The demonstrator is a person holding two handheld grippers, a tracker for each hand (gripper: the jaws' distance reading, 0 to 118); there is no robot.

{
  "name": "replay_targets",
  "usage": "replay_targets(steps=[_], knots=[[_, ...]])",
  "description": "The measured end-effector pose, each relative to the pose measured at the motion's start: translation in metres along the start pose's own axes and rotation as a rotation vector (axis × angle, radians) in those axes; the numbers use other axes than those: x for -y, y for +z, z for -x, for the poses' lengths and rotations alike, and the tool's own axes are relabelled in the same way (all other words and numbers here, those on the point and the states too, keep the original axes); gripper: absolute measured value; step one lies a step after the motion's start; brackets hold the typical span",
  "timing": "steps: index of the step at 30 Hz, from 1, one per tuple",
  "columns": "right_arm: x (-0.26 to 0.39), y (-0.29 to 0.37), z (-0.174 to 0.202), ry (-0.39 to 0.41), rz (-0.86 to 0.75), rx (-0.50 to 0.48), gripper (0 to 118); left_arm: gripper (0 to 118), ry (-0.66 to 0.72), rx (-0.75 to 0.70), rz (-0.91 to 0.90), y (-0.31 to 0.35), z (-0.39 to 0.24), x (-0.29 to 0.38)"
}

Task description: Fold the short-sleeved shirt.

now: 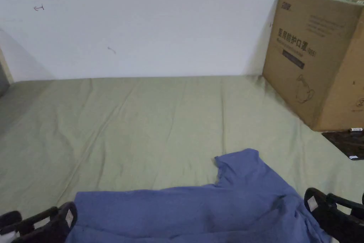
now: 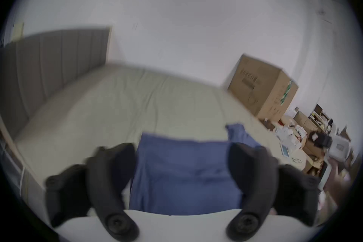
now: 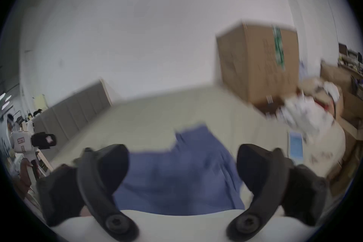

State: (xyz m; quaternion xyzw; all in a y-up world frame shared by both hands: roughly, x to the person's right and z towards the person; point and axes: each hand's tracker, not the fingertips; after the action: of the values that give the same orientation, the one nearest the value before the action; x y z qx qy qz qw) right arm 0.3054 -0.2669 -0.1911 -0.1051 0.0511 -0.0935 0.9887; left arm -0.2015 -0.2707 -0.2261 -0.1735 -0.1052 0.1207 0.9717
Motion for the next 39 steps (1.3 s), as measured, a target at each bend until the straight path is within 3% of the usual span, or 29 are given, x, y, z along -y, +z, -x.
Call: replay_targets(steps=[2, 3, 4, 7, 10, 12, 15, 18, 19, 21, 22, 27, 28, 29, 30, 31, 32, 33, 36, 38, 39], knots=[[-0.004, 0.005, 0.03, 0.033, -0.16, 0.004, 24, 18, -0.116, -0.039, -0.135, 0.008, -0.025, -0.003], [-0.005, 0.003, 0.039, 0.03, -0.207, 0.014, 0, 0, -0.159, -0.063, -0.172, 0.009, -0.036, -0.004], [-0.006, 0.001, 0.048, 0.019, -0.245, 0.029, 0, 0, -0.195, -0.114, -0.203, 0.008, -0.034, 0.0], [-0.009, -0.018, 0.055, -0.039, -0.163, -0.041, 0, 0, -0.129, -0.024, -0.222, 0.01, -0.042, -0.014], [-0.012, -0.029, 0.059, 0.009, -0.115, -0.027, 0, 0, -0.088, -0.058, -0.132, -0.009, -0.032, -0.041], [-0.011, -0.033, 0.058, 0.031, -0.071, -0.044, 0, 0, -0.06, -0.049, 0.107, -0.055, -0.002, -0.064], [-0.004, -0.044, 0.054, 0.055, 0.013, -0.051, 0, 0, -0.05, -0.049, 0.649, -0.157, 0.051, -0.061], [0.006, -0.059, 0.05, 0.049, 0.103, -0.057, 0, 4, -0.055, -0.116, 0.72, -0.222, 0.087, -0.033], [0.009, -0.063, 0.049, 0.046, 0.123, -0.051, 0, 33, -0.044, -0.152, 0.716, -0.241, 0.1, -0.026], [0.015, -0.069, 0.046, 0.028, 0.156, -0.04, 0, 113, -0.071, -0.185, 0.772, -0.273, 0.12, -0.004], [0.017, -0.072, 0.043, 0.013, 0.176, -0.039, 0, 114, -0.103, -0.178, 0.73, -0.285, 0.124, 0.004], [0.025, -0.086, 0.028, -0.016, 0.253, -0.002, 0, 109, -0.089, -0.182, 0.794, -0.339, 0.14, 0.049], [0.027, -0.089, 0.025, -0.014, 0.261, 0.007, 0, 103, -0.078, -0.171, 0.809, -0.33, 0.136, 0.055], [0.029, -0.094, 0.021, -0.012, 0.267, 0.008, 0, 103, -0.132, -0.182, 0.806, -0.33, 0.125, 0.067], [0.029, -0.098, 0.017, -0.008, 0.275, 0.012, 0, 99, -0.275, -0.21, 0.729, -0.321, 0.11, 0.068], [0.03, -0.104, 0.013, -0.003, 0.282, 0.013, 0, 76, -0.339, -0.171, 0.681, -0.312, 0.098, 0.07], [0.031, -0.112, 0.007, 0.001, 0.29, 0.007, 0, 45, -0.372, -0.118, 0.65, -0.294, 0.09, 0.06], [0.033, -0.121, 0.0, 0.009, 0.301, -0.005, 0, 2, -0.383, -0.054, 0.628, -0.285, 0.081, 0.061], [0.032, -0.163, -0.025, 0.018, 0.33, -0.002, 0, 3, -0.282, 0.022, 0.623, -0.26, 0.068, 0.037], [0.026, -0.202, -0.048, -0.035, 0.385, 0.04, 1, 3, -0.269, 0.013, 0.532, -0.241, 0.064, 0.018], [0.024, -0.225, -0.061, -0.057, 0.417, 0.054, 12, 2, -0.277, -0.009, 0.475, -0.231, 0.064, 0.008]])
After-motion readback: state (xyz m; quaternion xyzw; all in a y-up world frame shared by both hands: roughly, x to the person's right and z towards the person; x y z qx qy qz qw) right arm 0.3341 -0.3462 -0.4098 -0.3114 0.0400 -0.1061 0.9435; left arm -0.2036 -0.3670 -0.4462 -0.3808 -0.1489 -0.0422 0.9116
